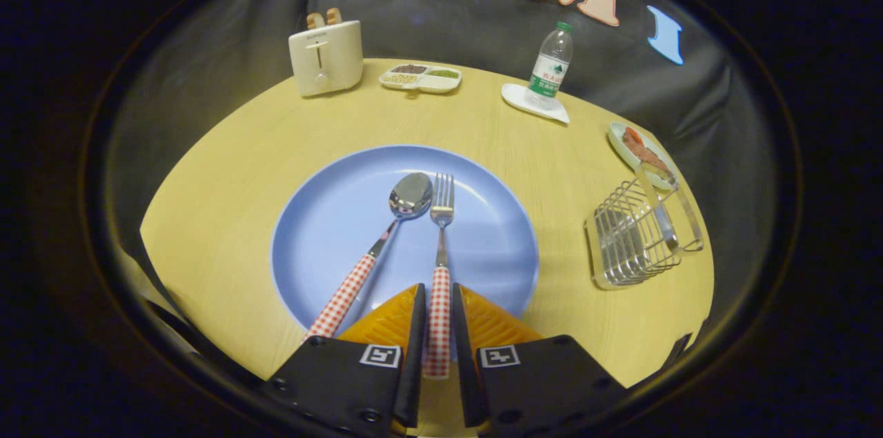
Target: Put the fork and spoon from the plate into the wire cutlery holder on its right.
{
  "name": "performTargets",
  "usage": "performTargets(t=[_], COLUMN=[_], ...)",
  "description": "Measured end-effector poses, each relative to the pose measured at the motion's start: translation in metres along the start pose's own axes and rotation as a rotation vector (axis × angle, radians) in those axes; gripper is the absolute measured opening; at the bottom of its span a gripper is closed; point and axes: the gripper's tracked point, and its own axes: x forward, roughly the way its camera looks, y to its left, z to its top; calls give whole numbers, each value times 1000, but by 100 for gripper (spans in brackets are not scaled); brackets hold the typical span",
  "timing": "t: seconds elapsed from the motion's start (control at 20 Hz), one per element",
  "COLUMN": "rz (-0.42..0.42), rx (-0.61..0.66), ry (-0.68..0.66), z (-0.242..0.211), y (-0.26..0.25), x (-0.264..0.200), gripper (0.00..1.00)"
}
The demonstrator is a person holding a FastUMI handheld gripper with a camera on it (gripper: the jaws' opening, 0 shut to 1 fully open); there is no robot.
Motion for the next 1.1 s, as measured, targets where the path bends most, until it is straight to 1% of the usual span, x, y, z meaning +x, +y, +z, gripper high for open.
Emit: performTargets(t=[0.05,0.1,0.4,0.8,1.1], rz=[-33,-27,-31,35,82], rx=[-3,4,23,-45,-64], ry=[-8,3,15,27,12], z=[0,-1,3,20,40], y=[-9,-9,-14,-35,-64], x=[13,11,2,-25,-47], gripper=[16,13,13,13,13])
